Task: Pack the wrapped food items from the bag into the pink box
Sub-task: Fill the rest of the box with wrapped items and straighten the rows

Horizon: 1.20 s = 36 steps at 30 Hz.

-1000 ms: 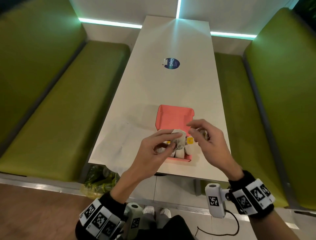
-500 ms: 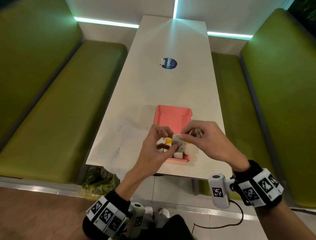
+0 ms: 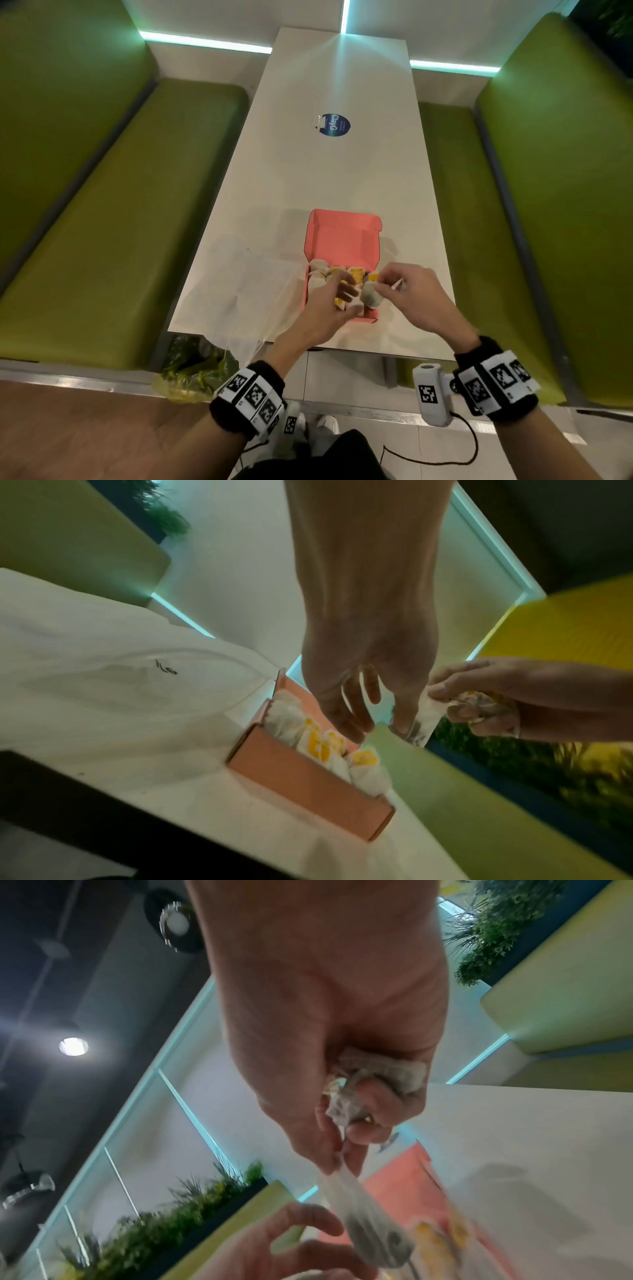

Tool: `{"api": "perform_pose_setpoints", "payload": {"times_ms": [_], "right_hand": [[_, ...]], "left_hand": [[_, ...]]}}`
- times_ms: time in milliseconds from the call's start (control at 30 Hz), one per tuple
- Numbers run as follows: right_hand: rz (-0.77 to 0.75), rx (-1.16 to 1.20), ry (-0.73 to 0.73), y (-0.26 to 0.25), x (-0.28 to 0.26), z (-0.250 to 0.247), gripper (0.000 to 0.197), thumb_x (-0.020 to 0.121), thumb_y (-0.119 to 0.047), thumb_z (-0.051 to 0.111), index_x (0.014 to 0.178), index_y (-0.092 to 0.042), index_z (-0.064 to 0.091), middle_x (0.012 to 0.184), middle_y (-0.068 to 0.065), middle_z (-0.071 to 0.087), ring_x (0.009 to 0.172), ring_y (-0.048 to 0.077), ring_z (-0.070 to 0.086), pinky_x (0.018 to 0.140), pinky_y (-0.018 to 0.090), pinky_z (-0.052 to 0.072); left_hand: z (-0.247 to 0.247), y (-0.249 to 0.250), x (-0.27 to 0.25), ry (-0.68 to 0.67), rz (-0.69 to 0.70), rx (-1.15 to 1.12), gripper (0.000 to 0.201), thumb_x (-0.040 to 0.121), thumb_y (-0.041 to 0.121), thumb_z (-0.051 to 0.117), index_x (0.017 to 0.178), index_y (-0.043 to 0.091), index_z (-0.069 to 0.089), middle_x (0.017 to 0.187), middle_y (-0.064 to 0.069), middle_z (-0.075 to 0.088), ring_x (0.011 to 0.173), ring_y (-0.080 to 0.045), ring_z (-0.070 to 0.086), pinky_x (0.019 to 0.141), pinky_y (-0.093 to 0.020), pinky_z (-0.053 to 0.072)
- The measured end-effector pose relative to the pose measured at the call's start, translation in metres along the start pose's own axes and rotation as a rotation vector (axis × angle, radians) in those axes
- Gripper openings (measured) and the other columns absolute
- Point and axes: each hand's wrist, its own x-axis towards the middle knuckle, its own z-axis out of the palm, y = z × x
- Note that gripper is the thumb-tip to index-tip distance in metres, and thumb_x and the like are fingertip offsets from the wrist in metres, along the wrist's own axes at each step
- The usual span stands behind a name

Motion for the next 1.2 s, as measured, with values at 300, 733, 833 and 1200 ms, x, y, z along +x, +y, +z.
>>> {"api": "perform_pose_setpoints", "payload": {"times_ms": [300,733,833,1200], "right_hand": [[0.186,-0.030,0.029,0.029,0.013,0.042,0.023,0.087,-0.024,0.066,0.069,-0.035,0.058,0.076,-0.015,0.063,0.078,0.012,0.060,0.071,0.034,0.053],[0.541,0.110,0.341,0.041,0.007,0.070,0.009,0.091,-0.024,0.060,0.085,-0.021,0.067,0.081,-0.006,0.067,0.079,0.014,0.053,0.060,0.029,0.036],[0.550,0.059,0.338,0.043,0.006,0.068,0.008,0.090,-0.027,0.062,0.084,-0.021,0.064,0.081,-0.005,0.066,0.078,0.017,0.057,0.062,0.030,0.040],[0.191,-0.353,0.180,0.045,0.006,0.072,0.016,0.099,-0.025,0.048,0.115,-0.023,0.045,0.108,0.002,0.049,0.085,0.023,0.058,0.066,0.042,0.055]], "left_hand": [[0.019,-0.048,0.004,-0.053,0.300,0.833,0.024,0.097,0.026,0.056,0.114,0.011,0.060,0.117,-0.006,0.065,0.113,-0.026,0.054,0.091,-0.038,0.046],[0.036,-0.045,0.014,0.020,0.366,0.901,0.029,0.088,0.029,0.058,0.115,0.018,0.062,0.125,-0.001,0.061,0.110,-0.026,0.051,0.090,-0.039,0.047],[0.036,-0.045,0.019,0.003,0.334,0.988,0.033,0.089,0.034,0.056,0.117,0.019,0.061,0.129,-0.001,0.060,0.109,-0.027,0.052,0.085,-0.038,0.047],[0.040,-0.041,0.021,-0.014,0.357,1.003,0.037,0.089,0.040,0.043,0.117,0.022,0.060,0.126,-0.001,0.060,0.107,-0.028,0.052,0.083,-0.039,0.047]]}}
